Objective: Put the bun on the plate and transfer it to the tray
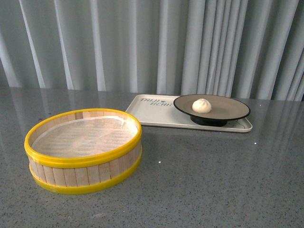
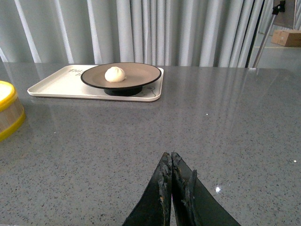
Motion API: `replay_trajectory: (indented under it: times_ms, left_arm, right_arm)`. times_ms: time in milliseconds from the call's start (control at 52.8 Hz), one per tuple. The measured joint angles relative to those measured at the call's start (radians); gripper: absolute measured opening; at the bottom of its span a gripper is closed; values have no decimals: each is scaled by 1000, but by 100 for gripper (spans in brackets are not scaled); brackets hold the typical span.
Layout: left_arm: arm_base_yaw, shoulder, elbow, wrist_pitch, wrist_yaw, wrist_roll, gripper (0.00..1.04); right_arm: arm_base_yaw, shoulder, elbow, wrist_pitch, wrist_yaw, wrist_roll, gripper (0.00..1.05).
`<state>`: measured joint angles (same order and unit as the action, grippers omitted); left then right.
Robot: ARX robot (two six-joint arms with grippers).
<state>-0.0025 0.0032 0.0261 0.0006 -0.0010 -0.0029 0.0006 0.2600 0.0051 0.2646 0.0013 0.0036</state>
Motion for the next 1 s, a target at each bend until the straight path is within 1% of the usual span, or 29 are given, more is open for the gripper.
replay_trajectory:
  times_ms: [360,398,417,474,663,701,758,852,871,909,947,985,1004]
  left_arm:
    - [0,0,0,0,0,0,98]
    - [0,0,0,0,0,0,98]
    - [0,0,0,0,0,0,98]
    - [0,0,0,0,0,0,98]
    - [0,0,0,0,0,0,98]
    - [0,0,0,0,0,0,98]
    - [0,0,0,0,0,0,98]
    - [0,0,0,0,0,0,98]
    - [0,0,0,0,0,0,98]
    - [0,0,0,0,0,0,98]
    - [0,0,0,0,0,0,98]
    - [0,0,0,0,0,0,98]
    - [0,0,0,0,0,0,98]
  right_arm:
    - [0,-84,0,-85,0,0,2]
    - [0,-109,0,-113,0,0,2]
    - [0,-149,1,-174,0,0,2]
    - [0,-212,1,-251,-2,-1,2]
    - [0,-255,1,-263,-2,-2,2]
    - [0,-255,1,-263,-2,-2,10]
    - [0,-256,1,-263,-2,-2,24]
    - [0,-256,1,-263,-2,-2,42]
    - [0,-256,1,-263,-2,-2,47]
    - [0,-256,1,-263,-2,-2,54]
    - [0,-256,1,-263,-2,-2,65]
    - [0,-256,1,-264,-2,-2,72]
    - [0,-256,1,-264,-2,-2,77]
